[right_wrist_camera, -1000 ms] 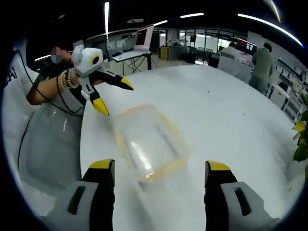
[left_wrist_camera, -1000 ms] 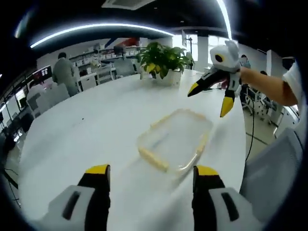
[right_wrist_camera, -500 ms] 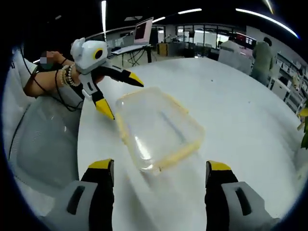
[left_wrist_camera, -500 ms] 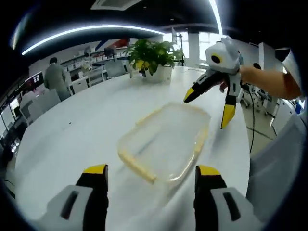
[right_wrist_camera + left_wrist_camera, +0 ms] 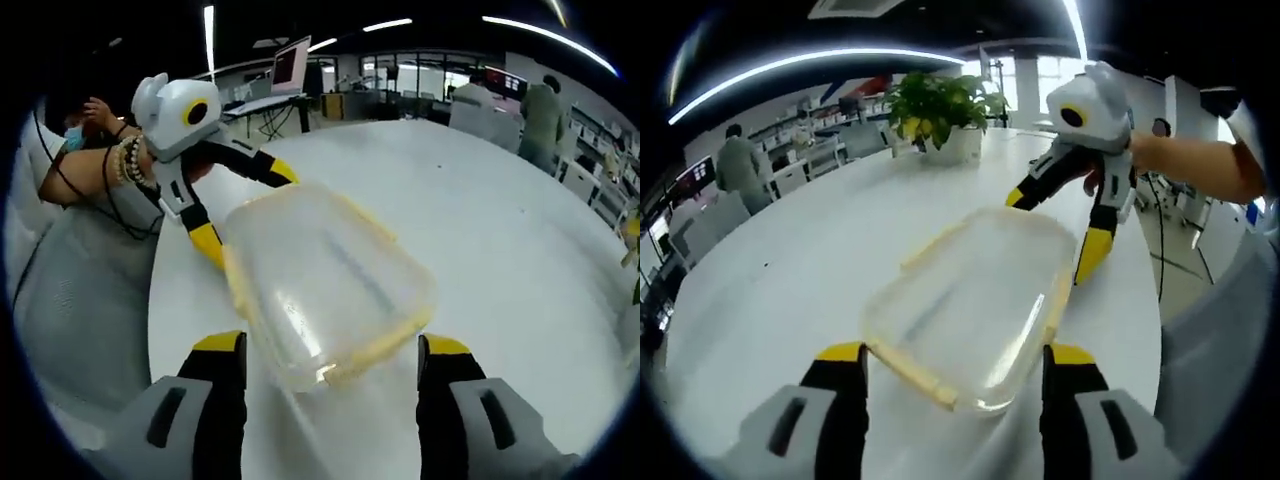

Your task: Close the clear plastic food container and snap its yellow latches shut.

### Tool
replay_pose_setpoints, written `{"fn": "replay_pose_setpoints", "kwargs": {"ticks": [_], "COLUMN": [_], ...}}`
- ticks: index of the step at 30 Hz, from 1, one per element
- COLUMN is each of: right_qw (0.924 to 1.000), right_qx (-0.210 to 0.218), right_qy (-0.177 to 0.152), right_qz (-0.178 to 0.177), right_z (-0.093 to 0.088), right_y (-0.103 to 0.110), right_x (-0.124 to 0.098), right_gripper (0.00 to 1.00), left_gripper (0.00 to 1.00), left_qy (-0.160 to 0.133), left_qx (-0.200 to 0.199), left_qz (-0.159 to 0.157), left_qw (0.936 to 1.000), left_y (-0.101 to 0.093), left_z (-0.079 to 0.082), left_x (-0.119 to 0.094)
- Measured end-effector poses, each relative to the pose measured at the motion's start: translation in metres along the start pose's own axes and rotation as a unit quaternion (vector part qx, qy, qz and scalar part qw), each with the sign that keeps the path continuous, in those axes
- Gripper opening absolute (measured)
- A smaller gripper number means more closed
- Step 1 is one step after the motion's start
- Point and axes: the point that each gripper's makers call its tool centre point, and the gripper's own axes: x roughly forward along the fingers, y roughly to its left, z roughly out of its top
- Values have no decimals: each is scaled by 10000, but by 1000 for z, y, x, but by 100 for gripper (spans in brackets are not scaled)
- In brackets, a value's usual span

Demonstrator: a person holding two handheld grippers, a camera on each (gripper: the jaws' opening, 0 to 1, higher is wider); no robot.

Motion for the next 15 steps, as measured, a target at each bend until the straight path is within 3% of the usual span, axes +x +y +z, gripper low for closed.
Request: {"fn": "replay_pose_setpoints", "kwargs": {"ticks": [4,15], "right_qw": [9997,9999], "right_qx": [-123,-57], "right_qy": [99,123], "right_qz": [-175,-69], "right_z": [-1,7], "right_y": [-5,-1], "right_x": [5,15], "right_gripper": [66,66], "left_gripper": [65,64], "left_qy": [-47,56], "left_qx": [15,-61], "left_qz": [3,-30], "left_qw": [10000,10000], "left_y": [2,12], "left_z": [-2,-8], "left_x": [1,-6]}}
